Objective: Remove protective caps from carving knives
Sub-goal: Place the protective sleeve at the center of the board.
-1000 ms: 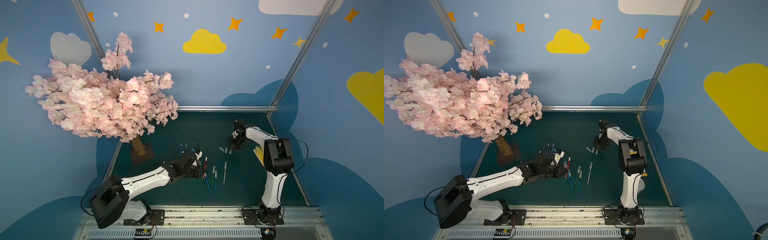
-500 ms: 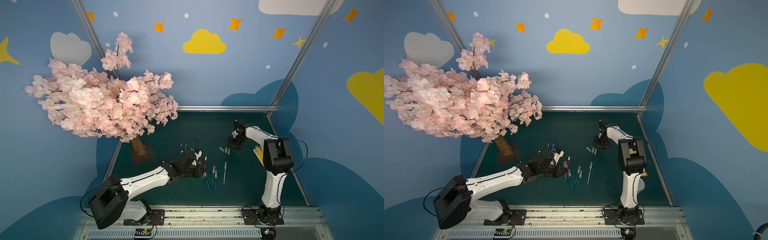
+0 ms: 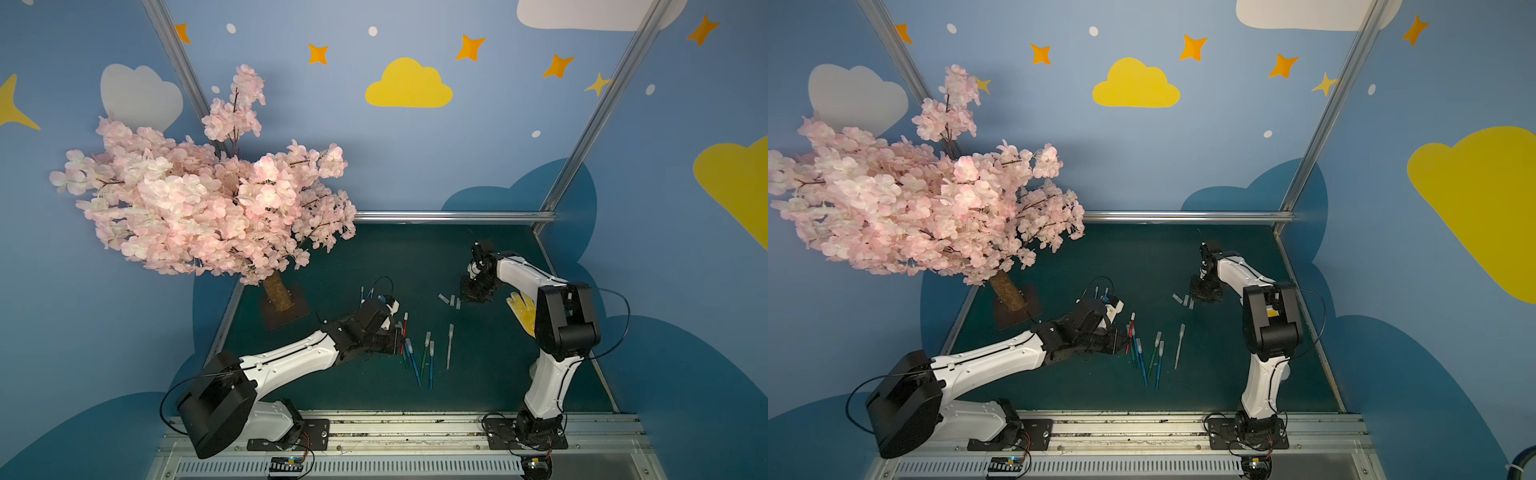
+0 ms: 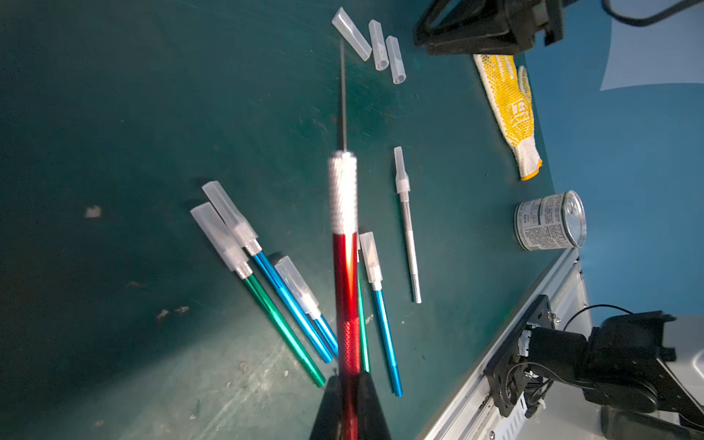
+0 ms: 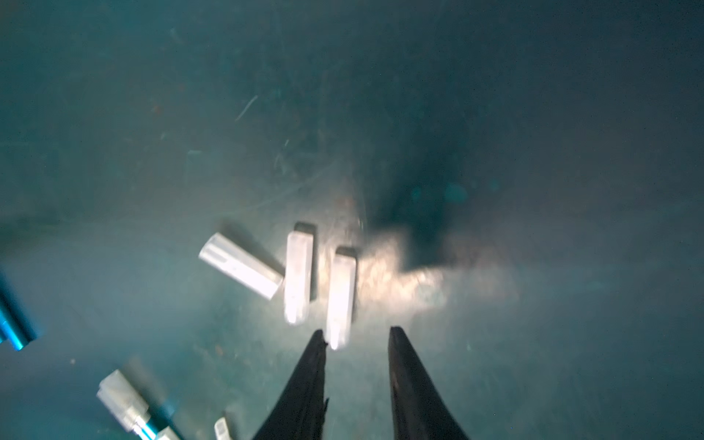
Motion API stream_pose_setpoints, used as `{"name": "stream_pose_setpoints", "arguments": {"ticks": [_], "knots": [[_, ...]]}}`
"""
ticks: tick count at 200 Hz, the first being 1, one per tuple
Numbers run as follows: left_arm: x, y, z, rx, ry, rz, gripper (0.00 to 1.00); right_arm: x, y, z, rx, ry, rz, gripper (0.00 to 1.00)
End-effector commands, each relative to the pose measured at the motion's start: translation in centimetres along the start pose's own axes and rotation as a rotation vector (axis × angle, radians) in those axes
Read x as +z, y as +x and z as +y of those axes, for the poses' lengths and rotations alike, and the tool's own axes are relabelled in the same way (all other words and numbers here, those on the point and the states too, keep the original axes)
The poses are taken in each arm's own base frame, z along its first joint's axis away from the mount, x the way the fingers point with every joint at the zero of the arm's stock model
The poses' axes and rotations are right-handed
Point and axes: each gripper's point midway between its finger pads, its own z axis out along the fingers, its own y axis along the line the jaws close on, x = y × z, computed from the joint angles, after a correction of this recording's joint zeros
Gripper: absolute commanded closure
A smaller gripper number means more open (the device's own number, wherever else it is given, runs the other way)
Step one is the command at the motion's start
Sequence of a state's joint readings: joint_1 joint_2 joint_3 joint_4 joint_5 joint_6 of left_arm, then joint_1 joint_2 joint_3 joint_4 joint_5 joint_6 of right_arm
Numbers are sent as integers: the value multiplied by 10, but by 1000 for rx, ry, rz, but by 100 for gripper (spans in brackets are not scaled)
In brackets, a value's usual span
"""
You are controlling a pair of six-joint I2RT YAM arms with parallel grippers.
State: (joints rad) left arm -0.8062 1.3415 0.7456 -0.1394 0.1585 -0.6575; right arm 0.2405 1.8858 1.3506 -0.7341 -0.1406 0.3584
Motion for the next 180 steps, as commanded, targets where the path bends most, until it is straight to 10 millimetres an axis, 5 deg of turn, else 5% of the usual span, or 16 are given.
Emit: {"name": "stream_pose_setpoints", "arguments": {"ticks": [1,90,134,162,180], "knots": [[-4,-10,8,2,-50,-2,92,-25,3,10,-29,-36,-58,69],[-4,-36,44,5,-196,20,92,-97,35,35,-84,-182,-177,63],[-1,-50,55,8,-238,32,91,-130,57,52,-143,-278,-226,35],[4,-58,59,19,-261,46,91,-143,72,61,-176,-349,-244,4],[7,-64,63,26,-282,50,91,-150,81,62,-182,-365,-251,2]]}}
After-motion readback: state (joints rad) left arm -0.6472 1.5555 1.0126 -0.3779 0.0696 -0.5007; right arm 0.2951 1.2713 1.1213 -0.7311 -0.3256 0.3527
